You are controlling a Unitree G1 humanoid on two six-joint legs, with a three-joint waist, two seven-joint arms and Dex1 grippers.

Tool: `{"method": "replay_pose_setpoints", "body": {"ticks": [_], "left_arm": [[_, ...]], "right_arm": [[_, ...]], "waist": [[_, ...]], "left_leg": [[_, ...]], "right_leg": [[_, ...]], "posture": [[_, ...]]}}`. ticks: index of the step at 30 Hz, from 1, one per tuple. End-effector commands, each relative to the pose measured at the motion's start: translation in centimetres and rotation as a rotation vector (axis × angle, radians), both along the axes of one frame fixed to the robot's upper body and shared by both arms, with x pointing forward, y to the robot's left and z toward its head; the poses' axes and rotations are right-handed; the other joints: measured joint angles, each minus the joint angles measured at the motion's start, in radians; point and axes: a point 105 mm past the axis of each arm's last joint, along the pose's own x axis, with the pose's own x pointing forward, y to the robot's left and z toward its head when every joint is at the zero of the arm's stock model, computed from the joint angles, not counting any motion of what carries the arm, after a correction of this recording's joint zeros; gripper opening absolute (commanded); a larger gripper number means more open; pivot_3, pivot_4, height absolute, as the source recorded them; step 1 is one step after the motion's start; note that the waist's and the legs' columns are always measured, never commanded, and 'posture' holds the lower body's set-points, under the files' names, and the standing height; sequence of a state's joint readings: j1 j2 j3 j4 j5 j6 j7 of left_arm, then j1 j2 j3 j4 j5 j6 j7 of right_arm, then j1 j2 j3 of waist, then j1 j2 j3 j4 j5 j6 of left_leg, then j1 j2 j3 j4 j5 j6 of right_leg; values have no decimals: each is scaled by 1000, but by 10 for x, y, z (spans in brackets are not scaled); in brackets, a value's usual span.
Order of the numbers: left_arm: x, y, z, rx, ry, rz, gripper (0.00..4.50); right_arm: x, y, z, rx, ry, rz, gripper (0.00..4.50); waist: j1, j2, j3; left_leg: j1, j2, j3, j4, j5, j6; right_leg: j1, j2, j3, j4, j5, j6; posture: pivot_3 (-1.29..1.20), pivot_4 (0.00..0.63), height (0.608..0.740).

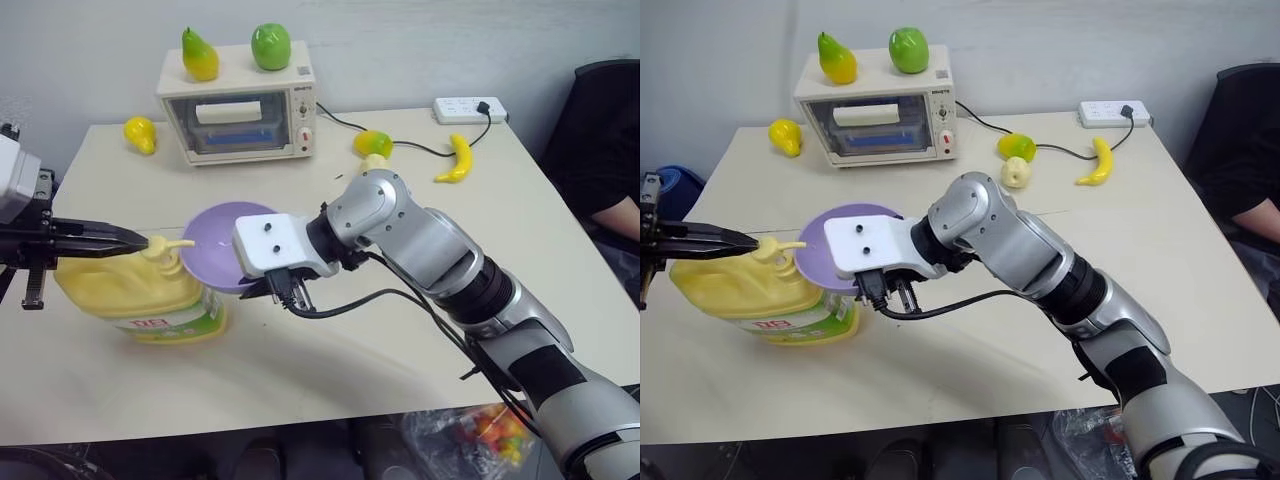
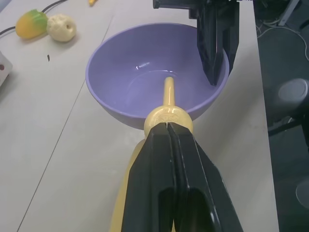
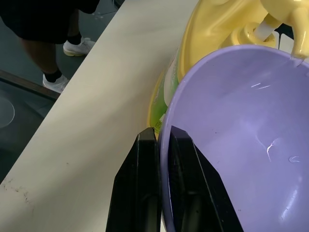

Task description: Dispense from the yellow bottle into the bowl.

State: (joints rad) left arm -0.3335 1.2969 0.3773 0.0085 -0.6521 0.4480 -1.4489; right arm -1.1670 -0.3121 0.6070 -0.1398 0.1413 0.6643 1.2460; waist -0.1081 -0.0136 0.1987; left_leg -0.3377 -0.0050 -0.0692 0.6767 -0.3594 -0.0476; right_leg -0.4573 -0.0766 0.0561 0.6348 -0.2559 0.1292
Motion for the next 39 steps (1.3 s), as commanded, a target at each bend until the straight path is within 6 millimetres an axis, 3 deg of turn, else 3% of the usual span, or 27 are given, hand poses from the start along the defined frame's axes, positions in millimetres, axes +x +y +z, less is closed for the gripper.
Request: {"method": "replay_pose_setpoints", "body": {"ticks": [1, 5, 9, 14, 15, 18, 21, 26, 29, 32, 39], "left_arm": [[2, 2, -45, 61, 170, 25, 17], [2, 2, -48, 50, 176, 27, 17], [6, -1, -32, -2, 135, 27, 17], [3, -15, 21, -134, 36, -16, 17], [-1, -19, 39, -163, 8, -37, 17], [-10, -25, 69, -208, -38, -68, 17], [-15, -26, 77, -201, -50, -76, 17], [-23, -25, 73, -180, -8, -69, 17], [-29, -22, 71, -187, 30, -47, 589], [-39, -22, 68, -171, 42, -46, 1470], [-71, -21, 44, -130, 95, 22, 3609]], "right_arm": [[-11, 8, 9, 25, -41, 65, 0], [-11, 8, 8, 27, -42, 64, 0], [-9, 8, 7, 29, -42, 57, 0], [-7, 6, 7, 30, -44, 48, 0], [-5, 4, 8, 28, -45, 45, 0], [-3, 2, 9, 27, -47, 39, 0], [-1, -1, 9, 27, -45, 33, 0], [4, -7, 5, 33, -36, 5, 0], [11, -20, -2, 35, -26, -46, 0], [22, -42, -13, 24, -27, -119, 0], [66, -139, -56, -34, -79, -458, 0]], "waist": [[-1, 1, -1], [0, 7, -4], [1, 7, -4], [0, 5, -3], [-1, 3, -3], [-4, -4, -4], [-7, -3, -3], [-6, -3, -3], [-2, -4, -3], [1, -4, -3], [24, -5, -3]], "left_leg": [[2, 0, 0, -1, 0, 0], [6, 0, 0, -4, 0, 0], [12, 0, 0, -9, 1, 1], [10, 0, -1, -10, 1, 1], [8, 0, -2, -9, 1, 1], [-5, 1, -3, -9, 2, 0], [-13, 1, -3, -9, 4, -5], [-22, 0, 0, -10, 4, -6], [-23, 0, 0, -10, 4, -6], [-24, -1, 0, -9, 4, -6], [-23, -1, 1, -9, 3, -4]], "right_leg": [[1, 0, 0, 0, 0, 0], [6, 0, -1, -5, 0, 0], [11, 0, -1, -8, 0, 0], [11, 0, -1, -8, 0, 0], [9, 0, -2, -8, 0, 0], [-4, 1, -2, -5, 0, 0], [-13, 0, -2, -5, 0, 0], [-23, -2, -6, -6, 1, 0], [-23, -3, -9, -7, 1, 0], [-23, -3, -9, -8, 1, 0], [-22, -3, -9, -8, 1, 0]], "posture": [[0, 150, 740], [0, 150, 740], [0, 150, 740], [0, 150, 740], [0, 150, 740], [0, 150, 740], [0, 150, 740], [0, 150, 740], [0, 150, 740], [0, 150, 740], [0, 150, 740]]}}
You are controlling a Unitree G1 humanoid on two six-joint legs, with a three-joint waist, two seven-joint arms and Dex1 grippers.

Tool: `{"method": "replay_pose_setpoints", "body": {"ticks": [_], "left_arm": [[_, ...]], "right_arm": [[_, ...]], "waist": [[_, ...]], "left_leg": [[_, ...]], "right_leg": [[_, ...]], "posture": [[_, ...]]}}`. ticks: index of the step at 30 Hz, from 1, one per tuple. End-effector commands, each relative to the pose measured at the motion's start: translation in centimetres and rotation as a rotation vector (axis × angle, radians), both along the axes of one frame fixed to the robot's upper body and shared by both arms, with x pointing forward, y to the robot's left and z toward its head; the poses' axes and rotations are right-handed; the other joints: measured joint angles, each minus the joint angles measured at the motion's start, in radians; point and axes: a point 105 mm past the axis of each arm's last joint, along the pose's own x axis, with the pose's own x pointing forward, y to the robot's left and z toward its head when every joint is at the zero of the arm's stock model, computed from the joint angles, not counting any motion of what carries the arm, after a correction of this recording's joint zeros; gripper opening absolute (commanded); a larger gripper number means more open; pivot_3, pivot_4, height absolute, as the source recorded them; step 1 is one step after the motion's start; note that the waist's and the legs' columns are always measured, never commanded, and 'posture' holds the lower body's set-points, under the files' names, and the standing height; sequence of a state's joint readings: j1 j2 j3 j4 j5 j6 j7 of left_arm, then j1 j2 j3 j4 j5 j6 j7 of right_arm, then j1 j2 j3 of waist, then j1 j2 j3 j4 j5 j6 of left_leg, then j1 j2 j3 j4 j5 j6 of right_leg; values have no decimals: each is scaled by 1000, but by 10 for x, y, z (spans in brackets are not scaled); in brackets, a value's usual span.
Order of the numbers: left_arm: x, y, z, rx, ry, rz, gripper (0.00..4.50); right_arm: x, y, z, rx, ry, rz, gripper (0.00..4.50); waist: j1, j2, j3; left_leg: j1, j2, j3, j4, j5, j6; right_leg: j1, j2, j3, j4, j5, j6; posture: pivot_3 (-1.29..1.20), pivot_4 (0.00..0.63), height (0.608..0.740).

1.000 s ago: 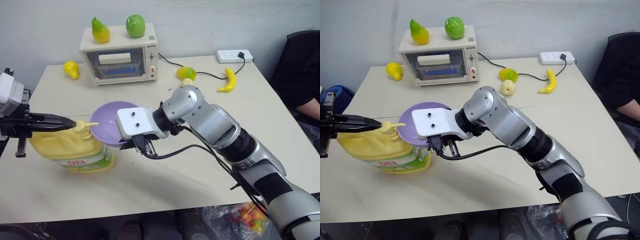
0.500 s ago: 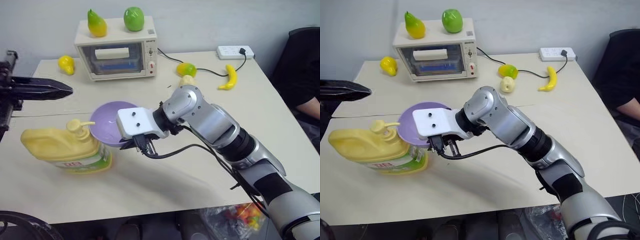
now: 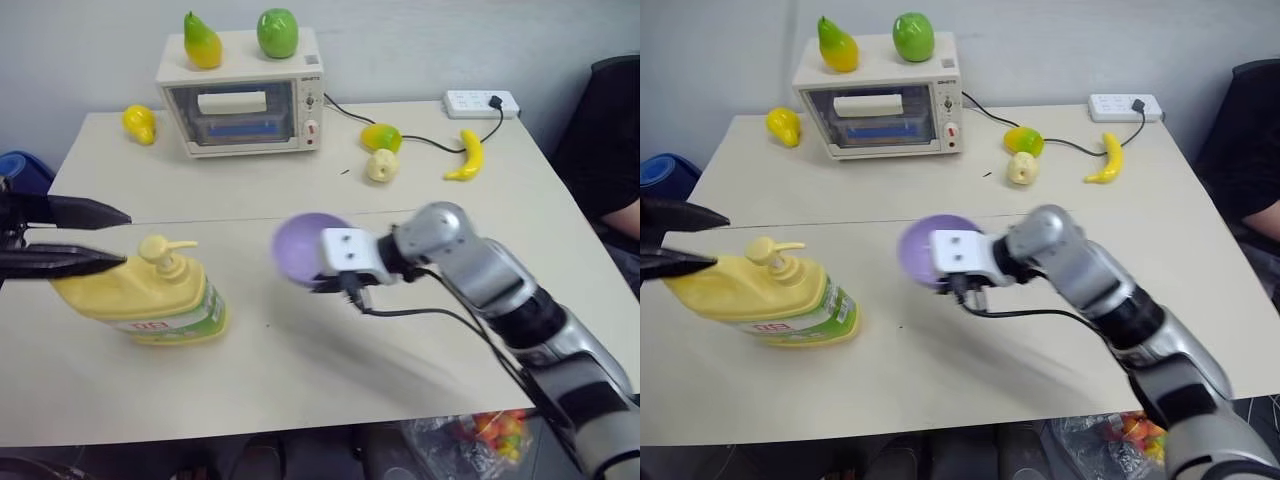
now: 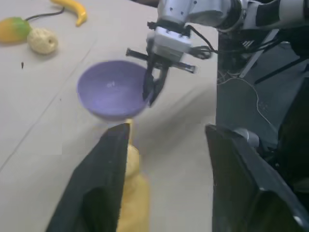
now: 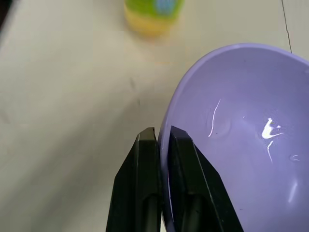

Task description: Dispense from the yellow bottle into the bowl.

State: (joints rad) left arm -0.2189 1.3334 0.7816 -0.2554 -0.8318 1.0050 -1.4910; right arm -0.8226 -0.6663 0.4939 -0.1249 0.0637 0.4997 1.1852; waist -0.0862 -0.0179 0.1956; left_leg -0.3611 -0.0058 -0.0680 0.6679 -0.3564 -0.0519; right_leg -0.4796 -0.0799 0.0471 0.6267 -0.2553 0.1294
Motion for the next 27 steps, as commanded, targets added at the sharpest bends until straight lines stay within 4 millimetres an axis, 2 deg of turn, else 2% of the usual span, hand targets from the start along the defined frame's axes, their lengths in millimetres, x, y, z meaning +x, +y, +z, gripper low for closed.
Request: {"method": "replay_pose_setpoints", "body": {"ticks": [1, 3, 6, 11, 12, 14, 17, 20, 23, 24, 27], "left_arm": [[-17, 0, -1, 44, -39, 34, 3909], [-24, 4, -12, 71, -21, 66, 4484], [-31, 9, -19, 90, -19, 103, 4484], [-32, 13, -24, 131, -66, 126, 4484], [-32, 12, -23, 123, -63, 121, 4500], [-30, 11, -20, 99, -70, 115, 4500], [-29, 10, -19, 81, -65, 110, 4500], [-27, 12, -23, 77, -54, 113, 4500], [-26, 16, -25, 70, -48, 119, 4500], [-25, 17, -25, 67, -47, 123, 4500], [-25, 24, -26, 65, -46, 141, 4500]], "right_arm": [[14, -36, 0, 12, -91, -111, 0], [24, -64, -14, 8, -86, -220, 0], [31, -93, -32, 8, -90, -323, 0], [32, -103, -49, 49, -69, -382, 0], [33, -103, -52, 58, -70, -394, 642], [34, -103, -54, 85, -51, -418, 1180], [33, -105, -51, 105, -38, -432, 2224], [29, -111, -42, 125, -36, -449, 3266], [18, -119, -22, 172, -22, -452, 4327], [12, -121, -13, 198, -10, -437, 4465], [-17, -134, 20, 259, 61, -381, 4465]], "waist": [[2, 0, 0], [3, 0, 0], [4, -1, 1], [2, -1, 1], [2, -2, 1], [2, -2, 2], [3, -2, 2], [4, -2, 2], [9, -1, 2], [10, 0, 3], [18, 2, 4]], "left_leg": [[0, 0, 0, 0, 0, 0], [2, 0, 2, 0, -1, 2], [6, 0, 3, 1, -2, 4], [12, 1, 5, 1, 0, 6], [15, 1, 5, 0, 0, 6], [26, 2, 4, -1, 0, 7], [32, 3, 3, -1, 0, 7], [31, 3, 2, -1, -1, 7], [29, 3, 1, -2, -1, 7], [28, 3, 0, -2, -1, 7], [27, 3, 0, -2, -1, 8]], "right_leg": [[0, 0, 0, 1, 0, 0], [1, 0, 1, 0, 0, 0], [3, 1, 4, 0, 0, -1], [8, 2, 5, -1, 5, -4], [11, 3, 5, -1, 5, -5], [25, 5, 5, -5, 5, -5], [32, 6, 5, -7, 5, -5], [32, 6, 5, -8, 6, -4], [32, 6, 4, -11, 6, -4], [32, 5, 3, -12, 6, -4], [32, 5, 3, -15, 7, -2]], "posture": [[0, 150, 740], [0, 150, 740], [0, 150, 740], [0, 150, 740], [0, 150, 740], [0, 150, 740], [0, 150, 740], [0, 150, 740], [0, 150, 740], [0, 150, 740], [0, 150, 740]]}}
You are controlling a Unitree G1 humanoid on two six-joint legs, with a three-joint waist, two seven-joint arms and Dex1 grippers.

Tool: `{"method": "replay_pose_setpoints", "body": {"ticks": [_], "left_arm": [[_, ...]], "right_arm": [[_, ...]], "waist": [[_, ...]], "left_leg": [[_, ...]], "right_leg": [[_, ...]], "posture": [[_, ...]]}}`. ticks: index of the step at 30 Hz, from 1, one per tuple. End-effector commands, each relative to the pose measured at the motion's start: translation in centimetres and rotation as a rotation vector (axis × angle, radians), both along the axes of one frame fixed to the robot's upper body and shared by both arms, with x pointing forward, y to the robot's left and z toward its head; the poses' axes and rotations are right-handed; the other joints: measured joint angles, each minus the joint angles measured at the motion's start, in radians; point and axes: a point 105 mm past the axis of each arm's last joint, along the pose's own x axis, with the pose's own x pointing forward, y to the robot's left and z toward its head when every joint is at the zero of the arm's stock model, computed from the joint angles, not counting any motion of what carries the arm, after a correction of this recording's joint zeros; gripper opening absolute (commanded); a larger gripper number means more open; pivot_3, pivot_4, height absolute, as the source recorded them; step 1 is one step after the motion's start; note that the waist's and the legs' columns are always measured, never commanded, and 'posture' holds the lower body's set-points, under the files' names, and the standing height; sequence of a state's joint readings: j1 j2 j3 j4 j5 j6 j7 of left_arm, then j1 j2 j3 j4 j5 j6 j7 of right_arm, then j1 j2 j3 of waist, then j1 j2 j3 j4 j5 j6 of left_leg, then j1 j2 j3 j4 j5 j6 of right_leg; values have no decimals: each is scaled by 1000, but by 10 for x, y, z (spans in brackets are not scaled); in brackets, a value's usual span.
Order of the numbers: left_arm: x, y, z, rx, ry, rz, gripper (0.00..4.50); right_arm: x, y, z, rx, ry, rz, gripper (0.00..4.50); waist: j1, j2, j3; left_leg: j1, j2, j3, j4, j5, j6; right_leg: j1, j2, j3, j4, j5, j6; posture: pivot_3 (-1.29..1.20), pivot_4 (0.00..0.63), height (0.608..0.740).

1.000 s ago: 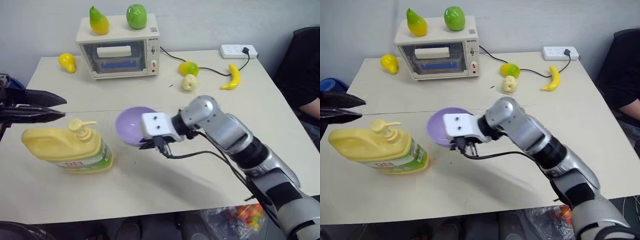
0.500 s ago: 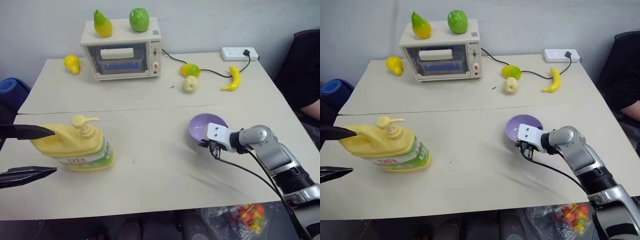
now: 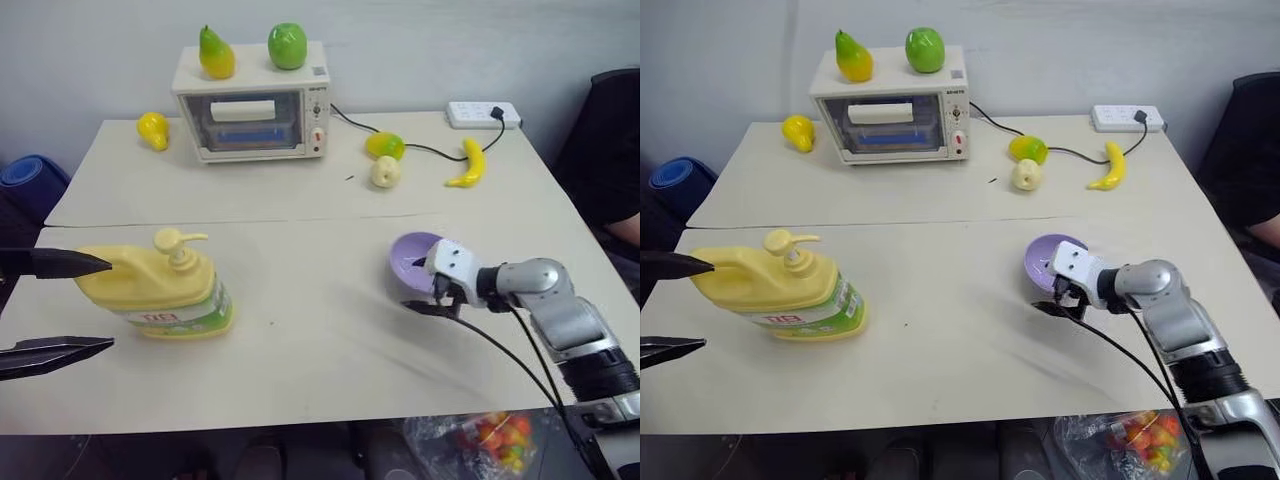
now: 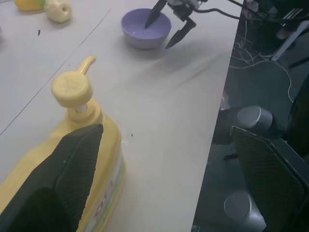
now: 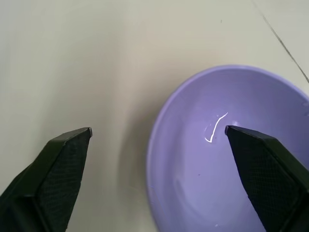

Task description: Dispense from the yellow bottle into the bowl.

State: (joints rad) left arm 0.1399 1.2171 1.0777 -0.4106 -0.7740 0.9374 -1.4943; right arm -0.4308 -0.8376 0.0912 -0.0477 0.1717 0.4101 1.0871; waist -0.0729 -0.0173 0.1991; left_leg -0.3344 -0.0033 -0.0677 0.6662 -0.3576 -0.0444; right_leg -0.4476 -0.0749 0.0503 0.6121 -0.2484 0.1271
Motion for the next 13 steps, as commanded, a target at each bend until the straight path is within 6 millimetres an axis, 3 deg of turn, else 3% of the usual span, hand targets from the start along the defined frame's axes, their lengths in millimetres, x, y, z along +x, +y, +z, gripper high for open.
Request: {"method": "replay_pose_setpoints", "body": {"ticks": [1, 4, 7, 13], "left_arm": [[-1, 10, 2, 0, -23, 29, 4500], [-2, 16, 6, -2, -38, 44, 4500], [-2, 20, 11, -8, -57, 55, 4500], [1, 24, 9, 11, -74, 61, 4500]], "right_arm": [[-34, -15, 52, 86, 6, 89, 4465], [-63, -39, 73, 119, 80, 112, 4465], [-79, -65, 86, 162, 148, 58, 4465], [-78, -98, 79, 163, 139, -69, 4465]], "waist": [[10, 2, 1], [19, 1, 1], [20, 1, 1], [17, 1, 1]], "left_leg": [[0, 0, 0, 0, 0, 1], [0, 0, 1, 0, -2, 3], [1, 1, 1, 0, -2, 4], [2, 1, 6, 0, -2, 4]], "right_leg": [[0, 0, 0, -1, 0, 0], [1, 0, -1, -3, 0, 0], [3, 0, -1, -4, 0, 0], [4, 0, 1, -5, 0, 0]], "posture": [[0, 150, 740], [0, 150, 740], [0, 150, 740], [0, 150, 740]]}}
